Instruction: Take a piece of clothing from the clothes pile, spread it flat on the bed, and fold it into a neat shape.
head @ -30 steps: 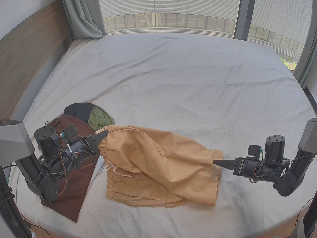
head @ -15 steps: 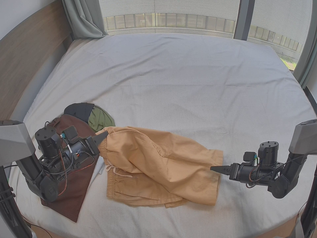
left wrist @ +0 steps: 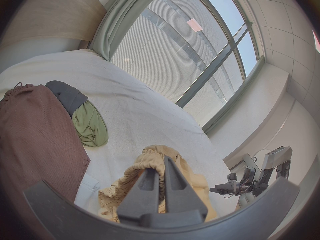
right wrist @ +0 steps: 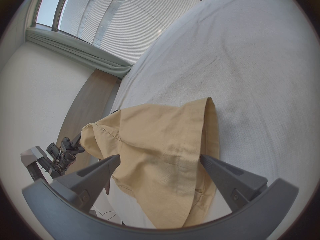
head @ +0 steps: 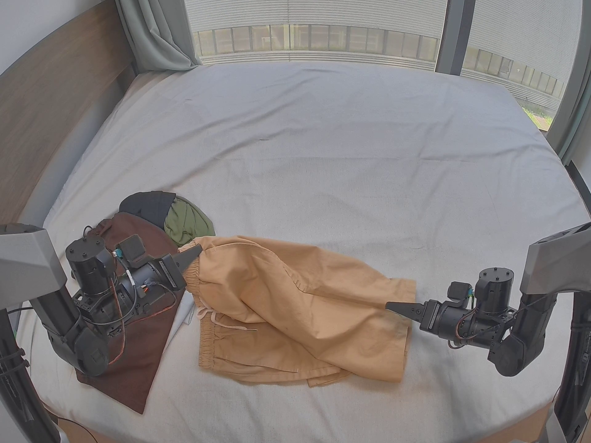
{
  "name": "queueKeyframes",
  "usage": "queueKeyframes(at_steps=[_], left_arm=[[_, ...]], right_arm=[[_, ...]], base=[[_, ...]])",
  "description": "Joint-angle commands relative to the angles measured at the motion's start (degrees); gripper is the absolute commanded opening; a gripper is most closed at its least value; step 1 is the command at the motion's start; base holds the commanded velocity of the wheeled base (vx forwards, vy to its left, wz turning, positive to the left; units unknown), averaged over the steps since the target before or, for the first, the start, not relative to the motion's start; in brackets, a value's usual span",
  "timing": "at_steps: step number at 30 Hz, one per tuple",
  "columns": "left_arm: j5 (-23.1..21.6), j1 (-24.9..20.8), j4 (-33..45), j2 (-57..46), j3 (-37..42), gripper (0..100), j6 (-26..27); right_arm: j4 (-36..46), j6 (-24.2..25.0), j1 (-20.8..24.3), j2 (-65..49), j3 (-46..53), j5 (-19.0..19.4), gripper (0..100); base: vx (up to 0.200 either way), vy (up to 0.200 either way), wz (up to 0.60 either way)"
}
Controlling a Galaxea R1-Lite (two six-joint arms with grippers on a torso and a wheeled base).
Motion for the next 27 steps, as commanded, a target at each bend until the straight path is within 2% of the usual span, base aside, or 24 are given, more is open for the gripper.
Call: queueKeyframes(at_steps=[1, 8, 11, 15, 19, 27], left_arm=[[0.0, 0.0, 0.0, 0.0, 0.0, 0, 0.0], [0.0, -0.1, 0.0, 0.0, -0.1, 0, 0.0], [0.0, -0.1, 0.0, 0.0, -0.1, 0, 0.0], [0.0, -0.1, 0.0, 0.0, -0.1, 0, 0.0], [0.1, -0.4, -0.1, 0.1, 0.0, 0, 0.1], [0.1, -0.2, 0.0, 0.0, -0.1, 0, 0.1]], right_arm=[[-0.5, 0.8, 0.4, 0.9, 0.1, 0.2, 100], [-1.6, 1.2, 2.0, -0.7, 0.8, 0.3, 100], [-4.6, 1.1, 2.5, -0.9, 1.6, 0.3, 100], [-4.6, 1.1, 2.7, -2.4, 1.8, 0.5, 100], [-4.6, 1.1, 2.8, -3.6, 2.9, 2.8, 100], [-4.7, 1.3, 3.1, -1.6, 0.8, 3.0, 100]], base=[[0.000, 0.000, 0.00], [0.000, 0.000, 0.00], [0.000, 0.000, 0.00], [0.000, 0.000, 0.00], [0.000, 0.000, 0.00], [0.000, 0.000, 0.00]])
